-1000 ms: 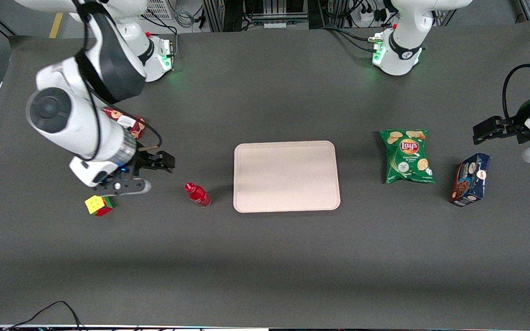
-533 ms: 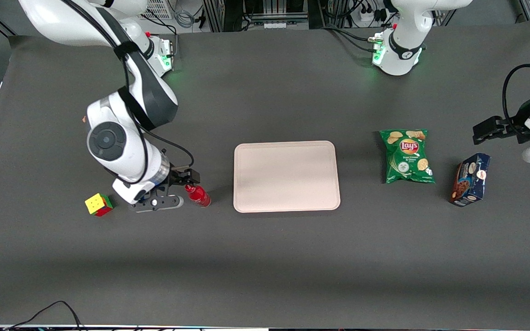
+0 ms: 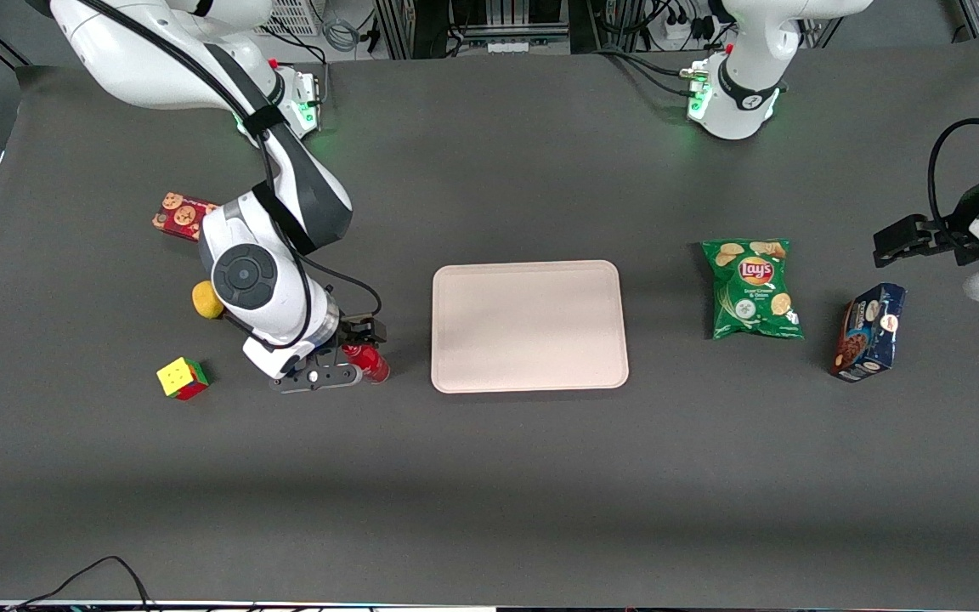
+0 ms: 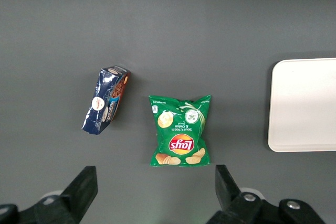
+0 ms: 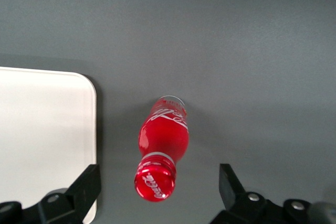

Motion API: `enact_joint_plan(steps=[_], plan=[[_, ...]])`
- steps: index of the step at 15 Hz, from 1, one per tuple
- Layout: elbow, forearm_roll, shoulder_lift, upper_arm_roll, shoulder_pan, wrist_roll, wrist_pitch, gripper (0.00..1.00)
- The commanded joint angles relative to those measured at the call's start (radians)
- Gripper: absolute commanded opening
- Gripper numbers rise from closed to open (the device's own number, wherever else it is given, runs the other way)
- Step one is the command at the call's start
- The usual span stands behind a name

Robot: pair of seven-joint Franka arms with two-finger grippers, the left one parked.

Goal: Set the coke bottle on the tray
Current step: 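Close the right gripper around the red bottle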

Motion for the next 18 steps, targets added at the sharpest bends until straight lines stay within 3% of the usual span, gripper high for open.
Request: enact_joint_plan(steps=[1,5,7,9,14,16,18], plan=[[-0.047,-0.021,-0.009,0.003,0.001,0.034,0.055,1.00],[-0.058,-0.021,-0.005,0.003,0.001,0.034,0.071,1.00],[-0.061,-0.023,0.000,0.003,0.003,0.036,0.072,0.92],[-0.061,-0.023,0.000,0.003,0.003,0.036,0.077,0.75],[-0.061,-0.023,0.000,0.002,0.003,0.036,0.078,0.18],[-0.058,-0.030,-0.003,0.002,0.003,0.036,0.078,0.02],[-0.059,-0.038,-0.020,0.003,0.003,0.037,0.071,0.00]])
